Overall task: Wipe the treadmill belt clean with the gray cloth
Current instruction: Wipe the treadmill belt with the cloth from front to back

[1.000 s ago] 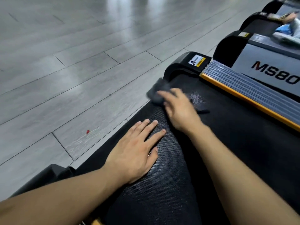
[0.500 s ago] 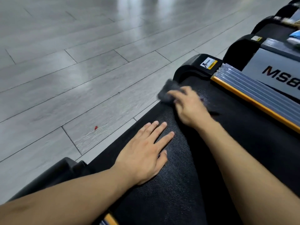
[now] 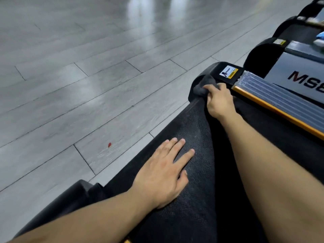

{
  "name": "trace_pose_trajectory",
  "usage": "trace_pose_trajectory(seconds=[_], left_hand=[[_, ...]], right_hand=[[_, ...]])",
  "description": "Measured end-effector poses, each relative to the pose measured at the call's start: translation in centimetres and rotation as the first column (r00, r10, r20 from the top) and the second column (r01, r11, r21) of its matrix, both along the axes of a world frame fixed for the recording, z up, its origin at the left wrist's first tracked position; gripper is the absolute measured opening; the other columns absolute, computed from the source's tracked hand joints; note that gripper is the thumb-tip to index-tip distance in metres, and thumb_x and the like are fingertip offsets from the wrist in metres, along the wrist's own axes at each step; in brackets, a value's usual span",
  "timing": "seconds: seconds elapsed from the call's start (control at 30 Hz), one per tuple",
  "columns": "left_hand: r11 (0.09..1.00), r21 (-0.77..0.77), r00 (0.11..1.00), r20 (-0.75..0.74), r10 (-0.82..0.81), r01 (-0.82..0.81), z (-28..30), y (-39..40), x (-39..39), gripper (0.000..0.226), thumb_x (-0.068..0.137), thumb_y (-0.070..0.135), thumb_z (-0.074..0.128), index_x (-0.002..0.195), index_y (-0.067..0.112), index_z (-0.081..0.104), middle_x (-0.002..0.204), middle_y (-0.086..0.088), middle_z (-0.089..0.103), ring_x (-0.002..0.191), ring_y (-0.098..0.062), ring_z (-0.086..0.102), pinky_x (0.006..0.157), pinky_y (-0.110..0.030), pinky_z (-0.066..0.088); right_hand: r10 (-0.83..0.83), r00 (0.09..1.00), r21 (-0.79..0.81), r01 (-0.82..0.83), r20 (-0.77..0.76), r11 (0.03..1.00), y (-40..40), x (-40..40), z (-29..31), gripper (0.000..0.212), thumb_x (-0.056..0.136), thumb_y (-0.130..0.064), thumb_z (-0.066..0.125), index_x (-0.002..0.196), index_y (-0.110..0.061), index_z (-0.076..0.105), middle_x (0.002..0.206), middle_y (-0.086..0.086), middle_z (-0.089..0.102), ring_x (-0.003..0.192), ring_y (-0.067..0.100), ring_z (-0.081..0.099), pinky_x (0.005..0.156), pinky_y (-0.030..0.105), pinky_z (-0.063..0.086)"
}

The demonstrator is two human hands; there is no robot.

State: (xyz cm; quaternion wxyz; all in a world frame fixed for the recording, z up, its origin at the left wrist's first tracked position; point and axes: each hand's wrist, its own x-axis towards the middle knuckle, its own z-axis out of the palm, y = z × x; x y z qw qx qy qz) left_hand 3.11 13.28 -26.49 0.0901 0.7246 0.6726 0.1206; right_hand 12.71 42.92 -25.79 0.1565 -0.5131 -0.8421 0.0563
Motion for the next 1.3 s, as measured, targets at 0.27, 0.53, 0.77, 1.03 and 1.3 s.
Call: trace_pose_trajectory(seconds=[0.27,0.53,0.77,1.03,1.3], left_hand=[[0.983,-0.166,0.997,0.015,-0.073,0.074,1.7,-0.4,-0.5,0.07,0.093,0.047,0.014,0.155,0.022,0.034,0.167,-0.013,0.02,0.157,-0.028,0.01,0.129,-0.037,-0.001],[0.961,-0.244,0.977,0.135,0.164,-0.128,6.7,-5.8,-6.8,0.058,0.085,0.033,0.028,0.134,0.015,0.053,0.132,-0.012,0.055,0.122,-0.033,0.053,0.105,-0.047,0.043],[0.925,-0.21,0.916,0.185,0.355,-0.316,6.3,-7.9,-10.1,0.044,0.09,0.02,0.034,0.128,0.011,0.053,0.132,-0.015,0.054,0.121,-0.038,0.051,0.104,-0.049,0.04],[0.95,-0.213,0.946,0.182,0.269,-0.229,5.4,-7.8,-9.3,0.041,0.1,0.015,0.039,0.14,0.014,0.049,0.143,-0.013,0.05,0.128,-0.036,0.048,0.11,-0.045,0.039],[0.971,-0.18,0.956,0.218,0.197,-0.159,5.8,-6.3,-7.1,0.041,0.104,0.018,0.039,0.144,0.016,0.046,0.145,-0.012,0.05,0.13,-0.034,0.049,0.109,-0.04,0.037]], right_hand=[[0.431,0.883,-0.093,-0.452,-0.184,0.887,-16.2,2.2,0.5,0.04,0.091,-0.018,0.049,0.129,-0.028,0.061,0.126,0.008,0.05,0.11,0.026,0.054,0.102,0.037,0.043],[0.193,0.978,-0.152,-0.204,-0.085,0.967,-15.6,-1.3,1.1,0.036,0.094,-0.02,0.044,0.126,-0.027,0.06,0.131,0.014,0.047,0.115,0.038,0.052,0.104,0.047,0.043],[0.58,0.786,-0.239,-0.618,-0.213,0.749,-31.0,-0.2,2.7,0.043,0.093,-0.012,0.053,0.133,-0.025,0.059,0.137,0.006,0.047,0.122,0.021,0.05,0.108,0.028,0.038],[0.383,0.908,-0.18,-0.411,-0.169,0.894,-24.3,7.7,1.4,0.055,0.089,0.0,0.058,0.137,-0.028,0.058,0.148,0.01,0.043,0.137,0.023,0.043,0.117,0.03,0.031],[0.418,0.863,-0.259,-0.488,-0.283,0.833,-32.4,5.5,1.8,0.054,0.086,0.0,0.057,0.135,-0.023,0.06,0.145,0.012,0.046,0.136,0.02,0.041,0.117,0.022,0.024]])
